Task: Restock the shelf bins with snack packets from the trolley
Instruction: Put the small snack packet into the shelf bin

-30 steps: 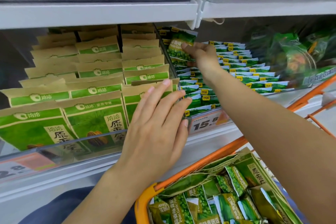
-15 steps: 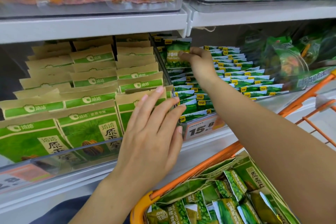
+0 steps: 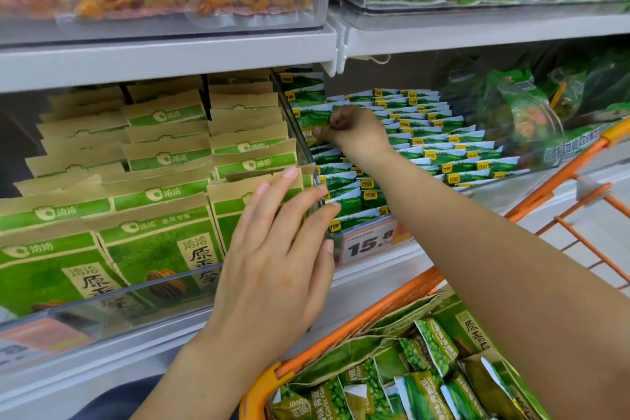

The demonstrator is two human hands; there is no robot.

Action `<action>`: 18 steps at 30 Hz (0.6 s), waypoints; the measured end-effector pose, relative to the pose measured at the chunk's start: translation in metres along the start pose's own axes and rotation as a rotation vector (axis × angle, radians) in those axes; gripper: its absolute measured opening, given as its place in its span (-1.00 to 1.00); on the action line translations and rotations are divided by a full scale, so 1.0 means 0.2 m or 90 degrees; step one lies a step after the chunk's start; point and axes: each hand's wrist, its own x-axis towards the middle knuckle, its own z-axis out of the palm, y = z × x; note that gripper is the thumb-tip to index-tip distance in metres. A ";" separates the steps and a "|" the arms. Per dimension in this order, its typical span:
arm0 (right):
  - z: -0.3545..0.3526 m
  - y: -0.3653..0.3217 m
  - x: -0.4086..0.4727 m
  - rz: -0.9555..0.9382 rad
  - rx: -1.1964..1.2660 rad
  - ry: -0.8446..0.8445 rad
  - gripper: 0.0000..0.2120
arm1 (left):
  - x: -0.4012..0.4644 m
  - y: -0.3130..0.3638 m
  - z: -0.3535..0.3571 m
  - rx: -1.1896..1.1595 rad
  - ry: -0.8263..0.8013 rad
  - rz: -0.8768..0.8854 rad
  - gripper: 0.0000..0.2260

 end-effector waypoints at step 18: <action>-0.60 0.33 -1.16 -0.265 -0.356 0.018 -0.89 | -0.06 0.28 0.03 -0.128 -0.223 0.129 -0.73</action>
